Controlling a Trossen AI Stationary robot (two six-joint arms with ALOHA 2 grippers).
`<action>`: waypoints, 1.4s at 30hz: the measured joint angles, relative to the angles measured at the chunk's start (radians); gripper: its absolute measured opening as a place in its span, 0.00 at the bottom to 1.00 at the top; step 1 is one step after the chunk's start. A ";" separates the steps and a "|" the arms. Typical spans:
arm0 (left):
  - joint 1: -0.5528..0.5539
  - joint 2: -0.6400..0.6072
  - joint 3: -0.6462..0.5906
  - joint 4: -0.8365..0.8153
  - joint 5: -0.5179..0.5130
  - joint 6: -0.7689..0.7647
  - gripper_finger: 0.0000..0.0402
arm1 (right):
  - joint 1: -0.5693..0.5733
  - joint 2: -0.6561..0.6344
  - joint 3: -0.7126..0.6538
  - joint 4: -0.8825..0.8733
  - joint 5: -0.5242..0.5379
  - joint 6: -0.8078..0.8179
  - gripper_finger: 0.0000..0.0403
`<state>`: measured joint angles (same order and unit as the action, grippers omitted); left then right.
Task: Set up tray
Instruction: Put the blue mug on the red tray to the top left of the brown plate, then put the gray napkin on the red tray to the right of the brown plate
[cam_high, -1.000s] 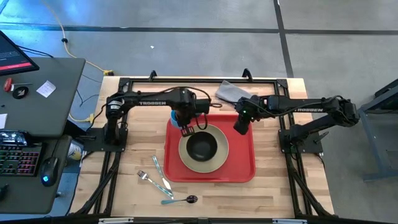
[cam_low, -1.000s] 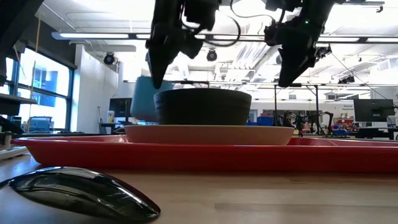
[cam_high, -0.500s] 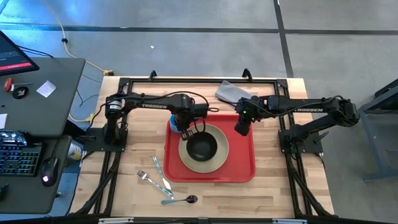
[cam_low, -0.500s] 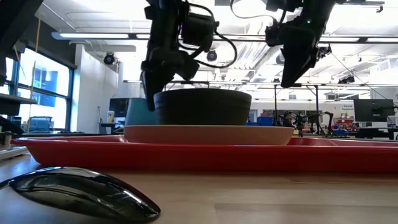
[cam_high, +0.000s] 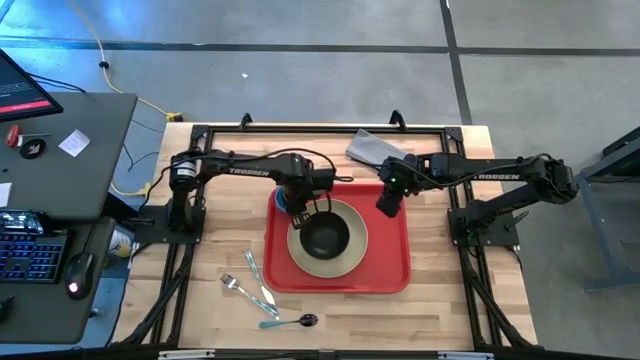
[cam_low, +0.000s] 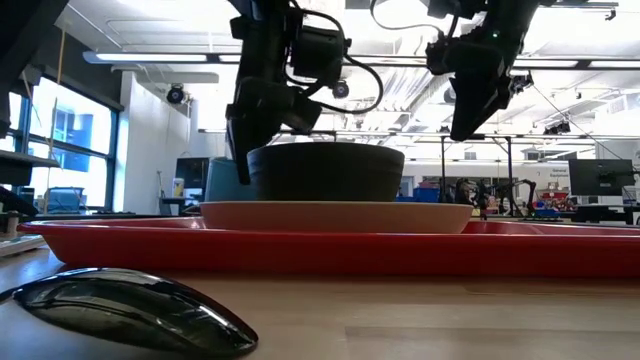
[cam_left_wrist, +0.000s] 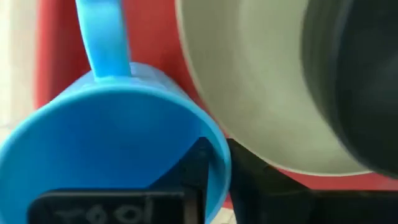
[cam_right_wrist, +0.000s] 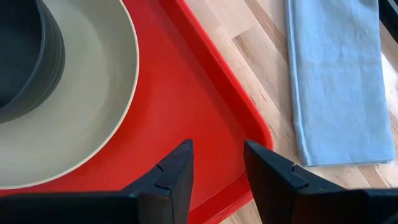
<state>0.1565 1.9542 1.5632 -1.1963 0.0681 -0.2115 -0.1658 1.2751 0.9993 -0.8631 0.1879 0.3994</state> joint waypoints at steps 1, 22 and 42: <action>0.000 0.001 0.000 0.005 0.012 0.000 0.23 | 0.000 0.000 0.000 0.000 0.000 0.009 0.33; 0.001 -0.044 0.019 -0.091 0.016 0.001 0.40 | -0.005 0.000 0.000 0.024 0.011 0.073 0.33; 0.001 -0.055 0.413 -0.187 -0.148 -0.024 0.39 | -0.138 0.000 0.000 0.164 -0.212 0.150 0.33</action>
<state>0.1574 1.8988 1.9761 -1.3834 -0.0795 -0.2356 -0.3042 1.2751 0.9993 -0.6995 -0.0243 0.5493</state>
